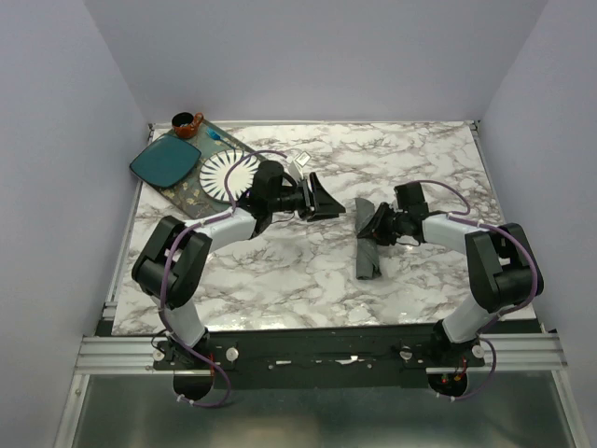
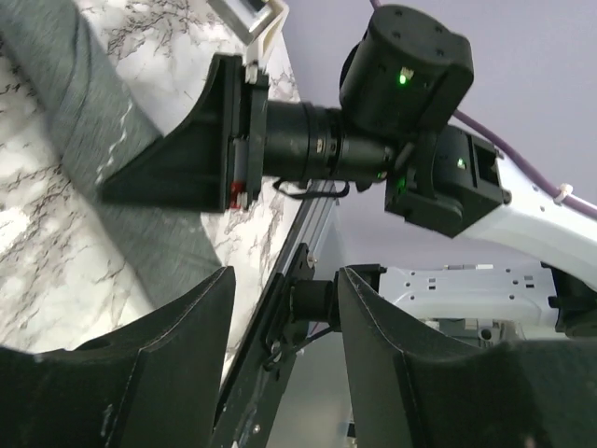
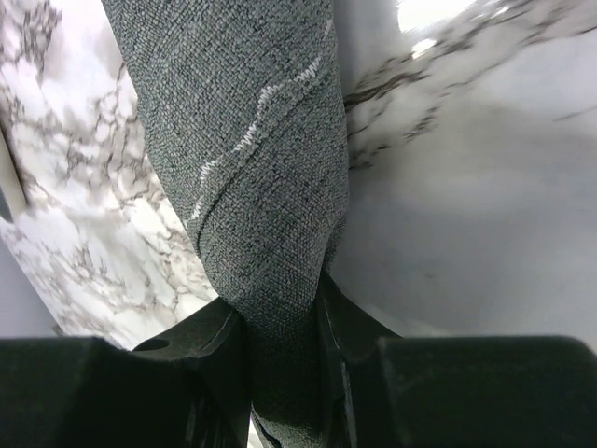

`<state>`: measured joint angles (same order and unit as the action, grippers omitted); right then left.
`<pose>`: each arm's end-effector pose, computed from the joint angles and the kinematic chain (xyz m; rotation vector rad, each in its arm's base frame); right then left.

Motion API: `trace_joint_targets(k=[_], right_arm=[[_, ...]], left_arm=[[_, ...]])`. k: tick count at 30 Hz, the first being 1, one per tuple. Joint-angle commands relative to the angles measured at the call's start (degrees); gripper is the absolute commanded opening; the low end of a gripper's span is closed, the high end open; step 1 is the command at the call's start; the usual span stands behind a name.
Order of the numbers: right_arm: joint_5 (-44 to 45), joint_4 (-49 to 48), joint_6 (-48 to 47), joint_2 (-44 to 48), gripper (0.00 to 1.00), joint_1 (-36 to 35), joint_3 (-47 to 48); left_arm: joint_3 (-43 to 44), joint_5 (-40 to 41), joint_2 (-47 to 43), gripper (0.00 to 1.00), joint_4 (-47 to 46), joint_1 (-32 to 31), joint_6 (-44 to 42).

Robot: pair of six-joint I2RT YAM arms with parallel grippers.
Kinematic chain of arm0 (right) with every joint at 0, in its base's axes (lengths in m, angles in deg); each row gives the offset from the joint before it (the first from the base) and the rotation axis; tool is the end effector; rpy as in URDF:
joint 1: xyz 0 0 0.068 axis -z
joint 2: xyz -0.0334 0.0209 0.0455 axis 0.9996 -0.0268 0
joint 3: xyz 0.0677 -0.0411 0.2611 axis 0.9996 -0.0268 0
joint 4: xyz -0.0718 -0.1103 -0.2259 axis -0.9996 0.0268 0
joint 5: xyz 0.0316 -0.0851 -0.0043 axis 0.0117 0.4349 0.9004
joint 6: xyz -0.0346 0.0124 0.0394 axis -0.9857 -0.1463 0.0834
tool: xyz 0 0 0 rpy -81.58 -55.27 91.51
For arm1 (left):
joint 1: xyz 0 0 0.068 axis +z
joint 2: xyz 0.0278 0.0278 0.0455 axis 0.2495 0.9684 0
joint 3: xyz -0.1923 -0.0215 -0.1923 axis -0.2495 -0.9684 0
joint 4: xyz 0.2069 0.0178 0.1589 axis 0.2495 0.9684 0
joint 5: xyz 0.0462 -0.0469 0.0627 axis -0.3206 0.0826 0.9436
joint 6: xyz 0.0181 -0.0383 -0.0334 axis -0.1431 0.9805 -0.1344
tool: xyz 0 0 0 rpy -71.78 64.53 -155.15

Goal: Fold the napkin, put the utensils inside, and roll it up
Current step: Roll the napkin with the utensil

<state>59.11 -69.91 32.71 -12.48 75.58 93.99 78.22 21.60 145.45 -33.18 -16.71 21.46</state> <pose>0.2971 0.0805 0.1453 0.5135 2.5858 0.7972 0.3110 -0.2171 0.2300 0.0488 2.1921 -1.7654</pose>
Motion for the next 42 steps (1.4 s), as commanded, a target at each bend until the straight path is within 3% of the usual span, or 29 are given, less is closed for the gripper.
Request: trace_joint_targets(k=[1,5,11,17,36,42], right_arm=[[0.0,-2.4,0.1,0.2,0.35,-2.6,-1.5],[-2.2,-3.9,-1.4,-0.1,0.39,-2.8,-2.0],[-2.6,-4.0,-3.5,-0.8,0.41,-2.8,-2.6],[-2.8,-3.6,-4.7,-1.2,0.42,-2.8,-2.2],[-2.4,-2.6,-5.0,-1.2,0.44,-2.9,-1.5],[-2.1,-1.4,-5.6,-0.7,0.50,-2.9,-1.2]], left_arm=[[5.3,-1.2,5.4,0.55,-3.7,-1.7,1.6],[7.7,-1.6,14.7,0.46,-14.8,-2.1,8.0],[11.4,-0.6,24.7,0.35,-24.0,-2.3,13.1],[12.9,0.2,28.7,0.30,-27.4,-2.6,14.0],[22.1,4.7,36.3,0.22,-15.1,-5.1,8.1],[23.2,5.8,38.4,0.22,-13.1,-5.7,6.7]])
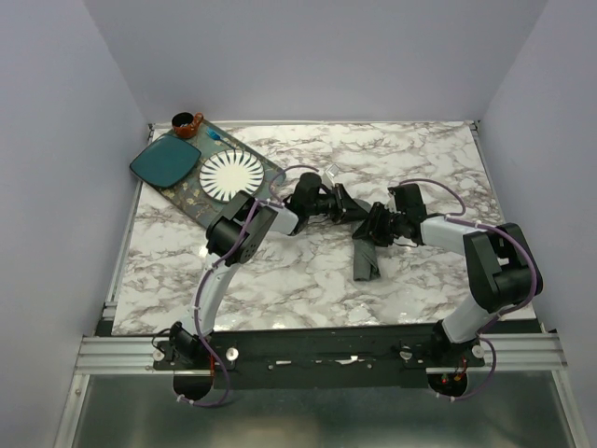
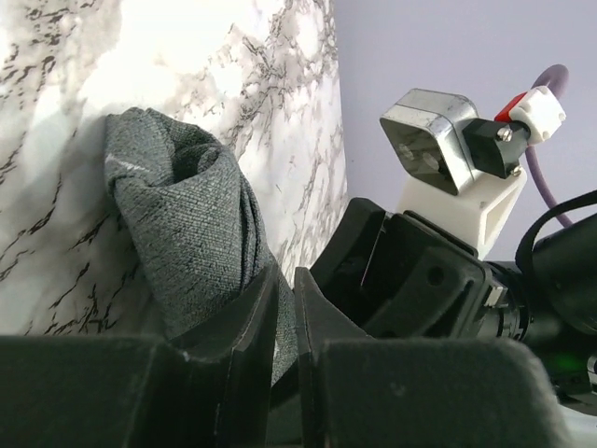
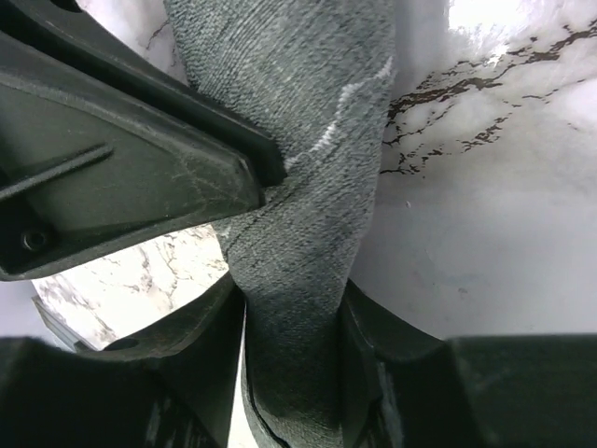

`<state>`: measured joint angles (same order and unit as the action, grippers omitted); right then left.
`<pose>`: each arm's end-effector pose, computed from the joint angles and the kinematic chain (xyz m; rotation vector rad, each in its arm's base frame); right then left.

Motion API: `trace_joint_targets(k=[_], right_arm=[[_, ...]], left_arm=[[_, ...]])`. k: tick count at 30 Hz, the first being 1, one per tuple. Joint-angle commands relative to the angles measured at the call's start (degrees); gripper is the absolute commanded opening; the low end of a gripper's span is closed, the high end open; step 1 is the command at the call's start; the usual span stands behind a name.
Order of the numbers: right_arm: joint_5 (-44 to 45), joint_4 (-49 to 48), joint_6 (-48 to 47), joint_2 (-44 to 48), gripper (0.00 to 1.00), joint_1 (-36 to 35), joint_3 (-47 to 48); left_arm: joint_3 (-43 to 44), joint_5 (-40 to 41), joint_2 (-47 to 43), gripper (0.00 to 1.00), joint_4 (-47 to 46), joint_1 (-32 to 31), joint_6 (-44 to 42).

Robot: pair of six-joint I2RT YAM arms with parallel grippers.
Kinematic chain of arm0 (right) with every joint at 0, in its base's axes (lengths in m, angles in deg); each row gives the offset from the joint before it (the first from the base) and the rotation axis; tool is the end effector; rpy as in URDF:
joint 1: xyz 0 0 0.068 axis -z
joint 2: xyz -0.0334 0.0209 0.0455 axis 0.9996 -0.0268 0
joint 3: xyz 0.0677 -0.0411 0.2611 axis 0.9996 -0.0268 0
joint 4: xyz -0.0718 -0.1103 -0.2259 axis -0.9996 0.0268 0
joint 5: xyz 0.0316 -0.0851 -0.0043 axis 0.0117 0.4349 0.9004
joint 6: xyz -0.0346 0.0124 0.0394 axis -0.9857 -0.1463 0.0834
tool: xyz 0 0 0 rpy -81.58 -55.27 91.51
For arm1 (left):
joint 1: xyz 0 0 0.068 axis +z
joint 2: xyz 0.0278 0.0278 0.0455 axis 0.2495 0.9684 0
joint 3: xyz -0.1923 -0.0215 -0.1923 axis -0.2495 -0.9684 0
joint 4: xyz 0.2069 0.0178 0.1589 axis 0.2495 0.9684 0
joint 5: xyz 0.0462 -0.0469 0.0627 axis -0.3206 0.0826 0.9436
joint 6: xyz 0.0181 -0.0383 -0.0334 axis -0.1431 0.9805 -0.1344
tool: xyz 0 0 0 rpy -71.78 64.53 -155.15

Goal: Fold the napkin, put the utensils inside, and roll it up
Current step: Roll the napkin with the utensil

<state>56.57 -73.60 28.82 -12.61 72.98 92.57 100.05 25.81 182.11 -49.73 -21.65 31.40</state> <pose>0.2923 0.0951 0.1426 0.3316 2.5775 0.8565 0.3831 -0.3078 0.1041 -0.0965 2.2384 -1.8525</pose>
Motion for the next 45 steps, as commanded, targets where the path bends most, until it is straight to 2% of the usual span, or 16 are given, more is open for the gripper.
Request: trace_joint_targets(k=[1,4,5,11,16,22,25,26,29,32,37,45], right_arm=[[0.7,3.2,-1.9,-0.6,0.52,-0.3,0.6],[1.4,5.9,-3.3,0.6,0.59,-0.3,1.1],[1.7,6.8,-3.5,1.1,0.64,-0.3,1.2],[5.7,14.1,-6.9,5.7,0.76,-0.3,3.9],[10.8,21.3,-10.3,8.2,0.81,-0.3,7.9],[9.3,22.9,-11.2,11.5,0.81,-0.2,10.6],[4.9,20.1,-10.6,11.1,0.72,-0.3,10.0],[4.1,19.2,-10.6,11.1,0.58,-0.3,9.2],[-0.3,15.1,-9.2,10.3,0.36,-0.3,6.5],[-3.4,10.7,-7.8,9.2,0.25,-0.3,3.9],[-6.9,4.1,-5.4,8.5,0.24,-0.3,-2.9],[-6.7,5.3,-6.1,12.1,0.21,-0.3,-4.3]], left_arm=[[1.6,1.7,1.7,0.22,4.0,-0.7,-4.3],[2.2,2.2,1.5,0.22,6.5,-0.7,-6.4],[2.3,2.3,1.6,0.22,6.9,-0.7,-6.5],[0.4,2.1,1.7,0.21,5.8,-0.6,-6.3],[-0.5,1.8,1.1,0.21,5.2,-0.4,-6.2],[-0.2,1.6,0.4,0.20,5.6,0.1,-6.4],[-0.4,1.4,0.6,0.20,5.5,0.2,-6.2],[-0.5,1.4,0.5,0.19,5.5,0.2,-6.2],[-0.6,1.5,0.4,0.19,5.5,0.4,-6.3],[-0.5,1.5,0.6,0.19,5.5,0.6,-6.0],[-0.3,1.5,0.9,0.18,5.5,0.7,-5.8],[-0.5,1.3,0.8,0.18,5.6,0.8,-6.0]])
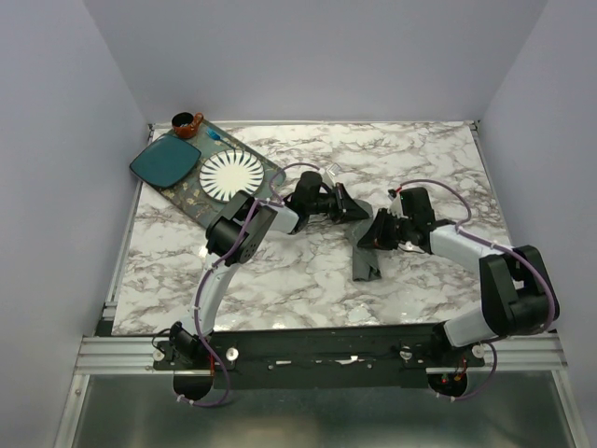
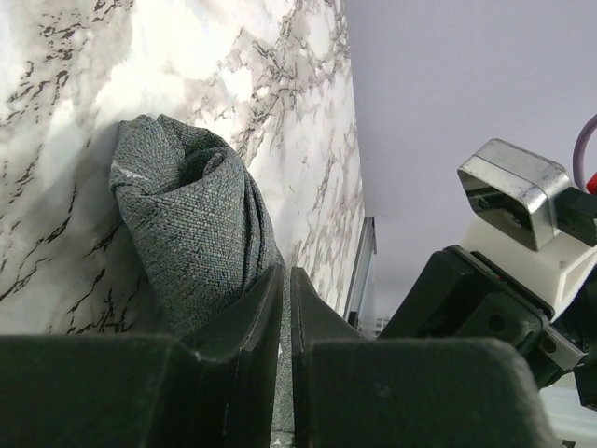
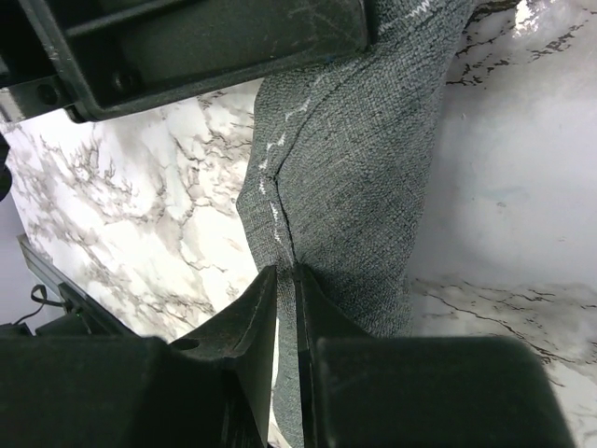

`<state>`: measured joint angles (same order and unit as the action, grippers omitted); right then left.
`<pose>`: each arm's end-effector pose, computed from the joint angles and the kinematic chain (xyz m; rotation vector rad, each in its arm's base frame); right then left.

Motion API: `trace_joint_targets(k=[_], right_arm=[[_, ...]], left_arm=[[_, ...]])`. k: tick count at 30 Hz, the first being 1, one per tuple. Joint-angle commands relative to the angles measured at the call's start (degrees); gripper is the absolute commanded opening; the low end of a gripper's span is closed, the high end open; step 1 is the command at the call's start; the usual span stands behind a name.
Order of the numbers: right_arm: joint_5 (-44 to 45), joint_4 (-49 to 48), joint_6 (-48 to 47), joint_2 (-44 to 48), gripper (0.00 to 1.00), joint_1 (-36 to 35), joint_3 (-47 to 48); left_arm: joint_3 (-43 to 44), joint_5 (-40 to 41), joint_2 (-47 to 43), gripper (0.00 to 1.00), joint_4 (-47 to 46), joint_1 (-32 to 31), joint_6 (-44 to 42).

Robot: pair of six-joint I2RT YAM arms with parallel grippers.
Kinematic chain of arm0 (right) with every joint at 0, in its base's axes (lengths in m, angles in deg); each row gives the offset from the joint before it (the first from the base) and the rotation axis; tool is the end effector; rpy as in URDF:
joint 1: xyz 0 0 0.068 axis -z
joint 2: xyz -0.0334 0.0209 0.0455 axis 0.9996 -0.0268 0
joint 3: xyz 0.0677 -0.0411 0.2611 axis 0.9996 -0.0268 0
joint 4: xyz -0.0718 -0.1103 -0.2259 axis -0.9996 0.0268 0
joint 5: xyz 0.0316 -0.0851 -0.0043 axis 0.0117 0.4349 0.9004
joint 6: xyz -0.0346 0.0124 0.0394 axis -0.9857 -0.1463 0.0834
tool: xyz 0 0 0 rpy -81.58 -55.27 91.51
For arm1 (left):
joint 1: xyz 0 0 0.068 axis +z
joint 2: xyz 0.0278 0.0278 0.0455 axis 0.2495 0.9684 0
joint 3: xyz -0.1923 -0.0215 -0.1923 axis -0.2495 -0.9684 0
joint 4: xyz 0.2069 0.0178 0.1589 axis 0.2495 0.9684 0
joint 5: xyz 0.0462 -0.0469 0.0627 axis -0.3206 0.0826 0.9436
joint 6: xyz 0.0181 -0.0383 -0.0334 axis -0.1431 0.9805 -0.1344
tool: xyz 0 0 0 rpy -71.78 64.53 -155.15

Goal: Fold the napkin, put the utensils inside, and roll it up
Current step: Roll the napkin with the utensil

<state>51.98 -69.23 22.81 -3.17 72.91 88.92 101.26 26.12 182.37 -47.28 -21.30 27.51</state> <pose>0.2644 0.0905 0.1659 0.1464 2.5519 0.9237 0.3876 -0.3072 0.1038 -0.0482 2.2372 -1.8010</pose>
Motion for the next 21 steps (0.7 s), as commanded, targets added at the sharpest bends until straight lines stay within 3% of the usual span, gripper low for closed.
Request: trace_joint_targets(k=[1,21], right_arm=[[-2.6,1.9,0.0,4.0,0.22,-0.3,-0.3],[-2.9,2.2,1.8,8.8,0.22,-2.7,-6.7]], left_arm=[[-1.7,1.0,0.5,0.18,3.1,0.4,-2.1],[-1.7,1.2,-0.3,0.18,2.9,0.4,-1.7]])
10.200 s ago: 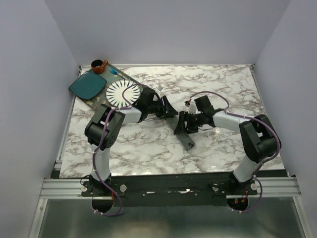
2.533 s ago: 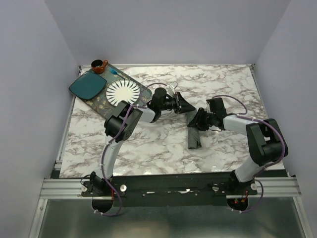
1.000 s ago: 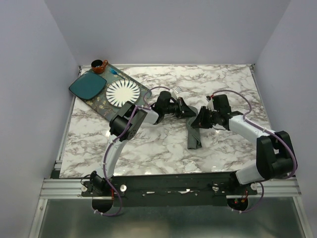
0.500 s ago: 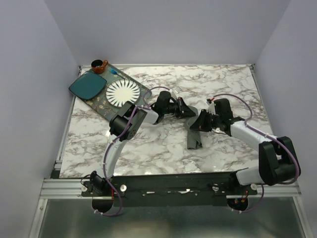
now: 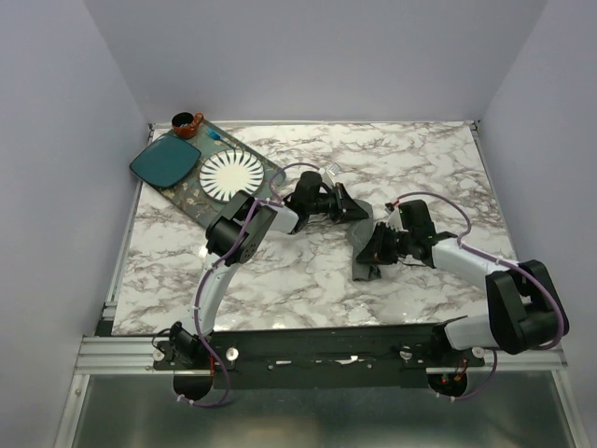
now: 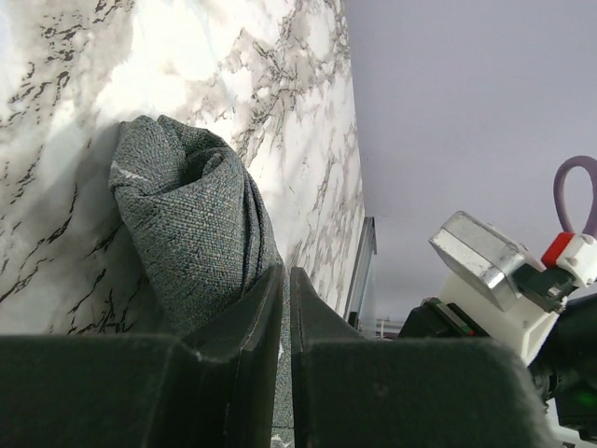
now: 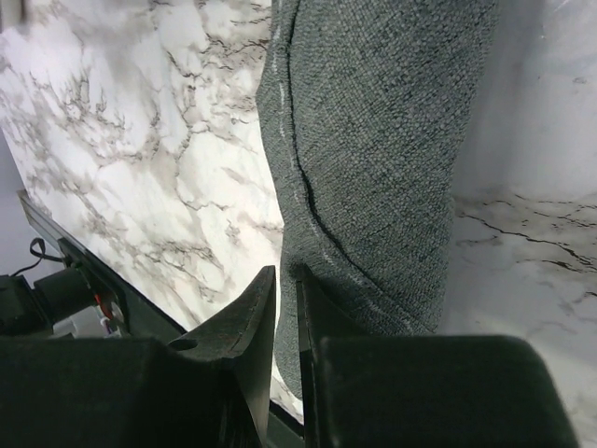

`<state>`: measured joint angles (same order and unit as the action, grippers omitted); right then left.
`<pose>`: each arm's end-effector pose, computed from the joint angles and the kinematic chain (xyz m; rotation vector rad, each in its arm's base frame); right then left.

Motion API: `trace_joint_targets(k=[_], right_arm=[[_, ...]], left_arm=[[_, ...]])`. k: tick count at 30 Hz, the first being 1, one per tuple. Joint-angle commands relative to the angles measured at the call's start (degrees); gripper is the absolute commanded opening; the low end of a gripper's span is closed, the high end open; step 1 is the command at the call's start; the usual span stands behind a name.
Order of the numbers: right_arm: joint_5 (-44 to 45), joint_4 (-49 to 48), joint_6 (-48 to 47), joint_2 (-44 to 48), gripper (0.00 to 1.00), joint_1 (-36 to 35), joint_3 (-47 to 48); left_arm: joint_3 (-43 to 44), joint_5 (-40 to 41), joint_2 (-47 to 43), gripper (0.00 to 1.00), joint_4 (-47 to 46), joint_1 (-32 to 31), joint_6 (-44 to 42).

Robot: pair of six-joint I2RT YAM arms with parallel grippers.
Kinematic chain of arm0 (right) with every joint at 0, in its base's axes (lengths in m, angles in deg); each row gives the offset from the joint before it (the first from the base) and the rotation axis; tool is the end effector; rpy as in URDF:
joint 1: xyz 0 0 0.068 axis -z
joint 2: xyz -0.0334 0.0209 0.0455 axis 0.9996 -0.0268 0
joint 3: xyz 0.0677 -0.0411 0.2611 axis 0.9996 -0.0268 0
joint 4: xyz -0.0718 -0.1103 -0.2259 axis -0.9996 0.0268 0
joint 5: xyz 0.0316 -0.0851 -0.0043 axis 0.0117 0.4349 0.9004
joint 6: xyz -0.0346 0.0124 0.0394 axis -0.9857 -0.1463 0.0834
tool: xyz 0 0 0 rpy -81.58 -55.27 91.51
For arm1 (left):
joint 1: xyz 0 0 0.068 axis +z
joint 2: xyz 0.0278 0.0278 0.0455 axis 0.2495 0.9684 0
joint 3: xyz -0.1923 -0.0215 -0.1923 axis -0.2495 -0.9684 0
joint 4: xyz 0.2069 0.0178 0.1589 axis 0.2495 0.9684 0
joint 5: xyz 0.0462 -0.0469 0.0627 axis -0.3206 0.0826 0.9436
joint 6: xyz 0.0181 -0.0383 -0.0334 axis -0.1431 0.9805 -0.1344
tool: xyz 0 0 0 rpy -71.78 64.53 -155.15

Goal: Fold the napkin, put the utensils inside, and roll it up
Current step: Roll the napkin with the utensil

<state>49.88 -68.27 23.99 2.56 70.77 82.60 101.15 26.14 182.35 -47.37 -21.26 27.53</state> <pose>0.2319 0.0922 0.1586 0.1194 2.5959 0.9843 0.3876 -0.3067 0.1035 -0.0497 2.2370 -1.8006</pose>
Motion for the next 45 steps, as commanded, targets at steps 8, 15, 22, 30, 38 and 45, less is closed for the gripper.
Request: trace_joint_targets(k=[8,15,22,30,38,45], right_arm=[[0.6,2.8,2.4,4.6,0.23,-4.4,-0.8],[3.1,1.3,2.5,3.0,0.23,-5.1,-4.9],[2.8,4.4,2.5,6.3,0.23,-5.1,-2.9],[9.8,14.6,-0.4,9.3,0.34,-5.1,8.5],[14.1,19.7,-4.3,5.6,0.48,-1.6,14.4],[13.5,19.4,-5.0,2.5,0.57,-0.8,17.0]], left_arm=[[-1.0,1.0,-0.6,0.19,3.1,0.5,-1.4],[-1.3,0.8,-0.8,0.19,3.1,0.4,-1.4],[-0.8,0.4,-0.9,0.19,3.6,0.5,-1.5],[0.3,-0.8,-2.9,0.39,4.5,1.1,-0.7],[1.4,-2.2,-5.7,0.50,5.9,2.7,-0.7],[1.2,-2.4,-10.2,0.52,8.3,3.6,-1.8]])
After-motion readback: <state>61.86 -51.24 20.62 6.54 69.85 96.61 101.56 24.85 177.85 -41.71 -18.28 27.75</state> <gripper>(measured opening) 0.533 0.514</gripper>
